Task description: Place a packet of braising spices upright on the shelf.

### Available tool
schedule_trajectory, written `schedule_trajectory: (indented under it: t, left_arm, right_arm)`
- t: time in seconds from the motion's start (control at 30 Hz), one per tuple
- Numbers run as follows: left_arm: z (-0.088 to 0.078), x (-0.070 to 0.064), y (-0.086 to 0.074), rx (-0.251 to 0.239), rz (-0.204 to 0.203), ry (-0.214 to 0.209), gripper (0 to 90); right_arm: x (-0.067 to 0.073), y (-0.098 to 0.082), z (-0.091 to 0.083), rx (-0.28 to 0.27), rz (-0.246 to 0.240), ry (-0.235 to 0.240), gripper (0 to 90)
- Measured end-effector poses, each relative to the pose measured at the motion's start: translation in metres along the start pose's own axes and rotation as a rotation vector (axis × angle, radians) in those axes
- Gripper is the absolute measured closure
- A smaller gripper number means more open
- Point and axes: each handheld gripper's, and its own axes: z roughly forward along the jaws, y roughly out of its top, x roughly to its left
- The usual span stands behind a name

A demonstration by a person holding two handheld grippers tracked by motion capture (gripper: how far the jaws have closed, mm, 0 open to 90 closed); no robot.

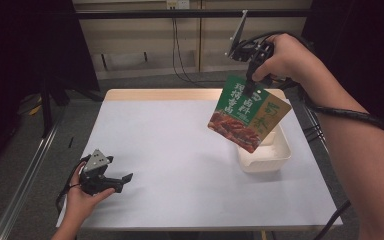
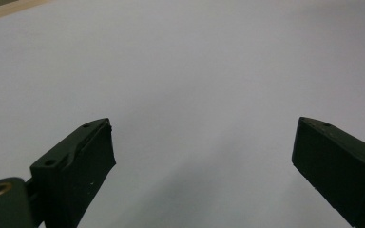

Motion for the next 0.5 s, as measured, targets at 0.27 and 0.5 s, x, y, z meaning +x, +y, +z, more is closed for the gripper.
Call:
schedule_trajectory:
  t: [0.27, 0.5]
  left_arm:
    - [0.000, 0.000, 0.000, 0.005, 0.001, 0.008, 6.7]
    - [0.001, 0.000, -0.001, 0.011, -0.002, 0.000, 6.7]
  right_arm:
    - [-0.004, -0.009, 0.002, 0.021, -0.003, 0.003, 90.0]
    - [-0.009, -0.018, 0.005, 0.022, 0.005, 0.001, 90.0]
